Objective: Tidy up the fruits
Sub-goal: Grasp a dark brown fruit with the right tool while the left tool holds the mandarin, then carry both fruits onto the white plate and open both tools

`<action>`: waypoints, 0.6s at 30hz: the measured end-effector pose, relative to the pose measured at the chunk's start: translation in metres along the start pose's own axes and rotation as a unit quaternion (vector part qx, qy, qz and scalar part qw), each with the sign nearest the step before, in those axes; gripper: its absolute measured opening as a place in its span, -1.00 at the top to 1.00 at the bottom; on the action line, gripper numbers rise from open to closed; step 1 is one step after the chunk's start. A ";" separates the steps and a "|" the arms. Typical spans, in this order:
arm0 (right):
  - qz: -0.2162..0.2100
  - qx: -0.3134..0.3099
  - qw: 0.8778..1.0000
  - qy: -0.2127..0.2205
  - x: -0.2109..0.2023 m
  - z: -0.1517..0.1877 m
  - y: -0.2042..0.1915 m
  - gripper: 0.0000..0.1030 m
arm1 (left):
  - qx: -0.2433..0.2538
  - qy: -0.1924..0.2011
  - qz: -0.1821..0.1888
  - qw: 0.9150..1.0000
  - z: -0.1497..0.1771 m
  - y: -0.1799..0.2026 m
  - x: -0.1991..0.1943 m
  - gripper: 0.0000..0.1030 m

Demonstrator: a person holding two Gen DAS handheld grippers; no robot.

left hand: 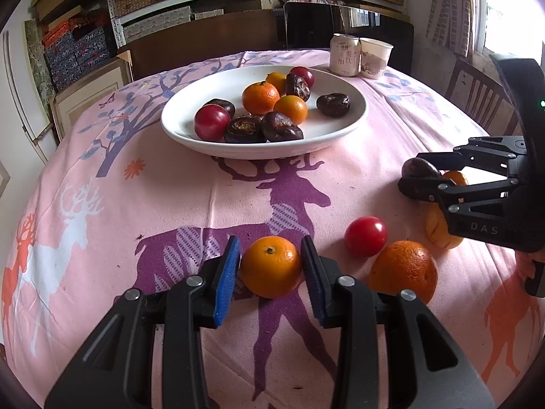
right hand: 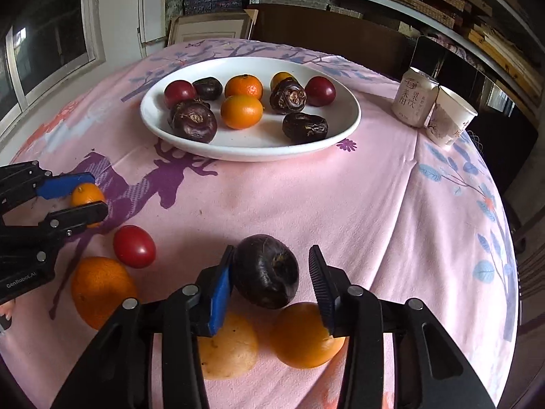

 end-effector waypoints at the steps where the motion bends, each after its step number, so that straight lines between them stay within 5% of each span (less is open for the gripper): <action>1: 0.000 0.004 1.000 -0.001 0.000 0.000 0.001 0.31 | 0.001 -0.001 0.000 1.000 0.000 0.000 0.000 0.29; 12: -0.055 0.083 0.994 0.043 -0.021 0.005 0.019 0.32 | 0.005 0.045 -0.028 0.999 -0.006 0.001 -0.016 0.32; 18: -0.105 0.141 0.982 0.073 -0.039 -0.015 0.032 0.32 | 0.003 0.068 -0.033 0.997 -0.048 -0.015 -0.028 0.33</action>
Point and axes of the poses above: each gripper's, at about its wrist camera, not at the fingertips, and x roughly the way its jaws point, y to its right, z to its underside, the point moved 1 cm from there along x, roughly the way its jaws point, and after that the axes turned 6 degrees about x, right-handed, at the moved point
